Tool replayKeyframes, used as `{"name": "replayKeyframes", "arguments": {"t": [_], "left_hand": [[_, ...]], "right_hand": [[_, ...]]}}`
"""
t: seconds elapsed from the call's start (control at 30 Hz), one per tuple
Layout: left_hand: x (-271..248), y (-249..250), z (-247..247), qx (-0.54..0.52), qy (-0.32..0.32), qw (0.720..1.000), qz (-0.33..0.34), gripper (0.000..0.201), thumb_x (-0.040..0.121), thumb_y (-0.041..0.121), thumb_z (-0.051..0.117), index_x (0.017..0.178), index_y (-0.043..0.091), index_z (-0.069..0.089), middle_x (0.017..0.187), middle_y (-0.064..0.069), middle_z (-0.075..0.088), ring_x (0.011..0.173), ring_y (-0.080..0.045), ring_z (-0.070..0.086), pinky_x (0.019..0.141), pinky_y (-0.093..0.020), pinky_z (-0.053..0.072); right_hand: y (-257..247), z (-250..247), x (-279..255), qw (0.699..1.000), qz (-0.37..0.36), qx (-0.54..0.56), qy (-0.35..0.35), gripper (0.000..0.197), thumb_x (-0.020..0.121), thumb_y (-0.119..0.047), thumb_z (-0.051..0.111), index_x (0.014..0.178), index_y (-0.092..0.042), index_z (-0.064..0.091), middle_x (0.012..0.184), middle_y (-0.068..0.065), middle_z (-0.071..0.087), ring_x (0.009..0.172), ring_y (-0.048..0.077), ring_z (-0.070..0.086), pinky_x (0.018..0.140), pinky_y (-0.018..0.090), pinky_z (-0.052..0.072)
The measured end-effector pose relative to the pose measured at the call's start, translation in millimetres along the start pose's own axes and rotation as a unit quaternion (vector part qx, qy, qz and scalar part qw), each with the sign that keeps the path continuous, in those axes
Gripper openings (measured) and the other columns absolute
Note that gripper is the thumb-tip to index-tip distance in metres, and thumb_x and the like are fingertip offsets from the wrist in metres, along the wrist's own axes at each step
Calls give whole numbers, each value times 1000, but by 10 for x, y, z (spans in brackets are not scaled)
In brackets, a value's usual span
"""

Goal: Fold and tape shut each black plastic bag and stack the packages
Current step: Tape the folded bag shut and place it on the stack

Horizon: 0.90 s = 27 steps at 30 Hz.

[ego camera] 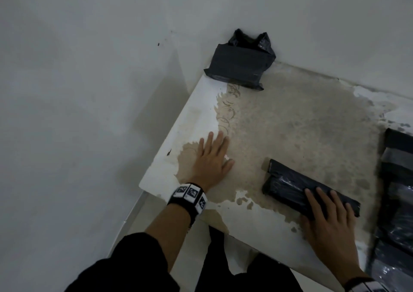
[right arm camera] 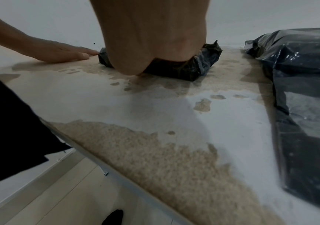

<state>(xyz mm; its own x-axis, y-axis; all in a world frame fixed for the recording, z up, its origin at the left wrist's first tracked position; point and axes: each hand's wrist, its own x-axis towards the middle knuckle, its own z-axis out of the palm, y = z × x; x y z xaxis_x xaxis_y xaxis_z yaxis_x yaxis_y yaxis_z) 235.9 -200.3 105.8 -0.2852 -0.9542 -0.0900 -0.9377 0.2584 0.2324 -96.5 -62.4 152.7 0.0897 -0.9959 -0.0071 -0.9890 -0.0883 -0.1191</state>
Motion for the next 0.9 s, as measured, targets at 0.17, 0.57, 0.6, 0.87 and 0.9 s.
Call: {"name": "replayKeyframes", "arguments": {"t": [0.17, 0.57, 0.6, 0.87, 0.9], "left_hand": [[186, 138, 27, 13, -21, 998, -49, 76, 100, 63, 15, 162, 19, 9, 169, -7, 0, 155, -33, -7, 124, -56, -2], [-121, 77, 88, 13, 6, 999, -40, 71, 103, 57, 21, 161, 17, 16, 169, -8, 7, 156, -28, 2, 125, -52, 6], [-149, 55, 85, 14, 3, 999, -43, 71, 103, 57, 19, 161, 17, 14, 169, -8, 7, 156, -28, 2, 125, -51, 6], [-52, 55, -3, -11, -9, 996, -92, 74, 100, 52, 6, 161, 10, 10, 169, -9, 2, 155, -29, -3, 125, -50, -3], [-6, 40, -38, -16, -22, 994, -104, 77, 97, 53, 1, 161, 10, 7, 169, -9, -1, 155, -29, -7, 125, -51, -5]], "right_hand": [[15, 36, -7, 1000, -3, 0, -4, 73, 103, -57, 11, 147, -13, 49, 149, 19, 46, 141, 46, 38, 114, 64, 24], [40, 94, -17, 1000, -18, 4, 4, 65, 91, -39, 39, 151, -16, 42, 153, 18, 43, 144, 45, 34, 116, 65, 23], [42, 101, -21, 1000, -18, 2, 2, 65, 91, -39, 38, 151, -15, 42, 153, 18, 42, 145, 44, 33, 117, 65, 23], [80, 114, -32, 1000, -23, -3, 9, 65, 91, -38, 38, 152, -14, 44, 154, 17, 42, 146, 43, 33, 117, 64, 24], [83, 118, -35, 1000, -24, -4, 10, 65, 92, -38, 38, 152, -14, 43, 155, 17, 42, 146, 43, 33, 117, 64, 24]]}}
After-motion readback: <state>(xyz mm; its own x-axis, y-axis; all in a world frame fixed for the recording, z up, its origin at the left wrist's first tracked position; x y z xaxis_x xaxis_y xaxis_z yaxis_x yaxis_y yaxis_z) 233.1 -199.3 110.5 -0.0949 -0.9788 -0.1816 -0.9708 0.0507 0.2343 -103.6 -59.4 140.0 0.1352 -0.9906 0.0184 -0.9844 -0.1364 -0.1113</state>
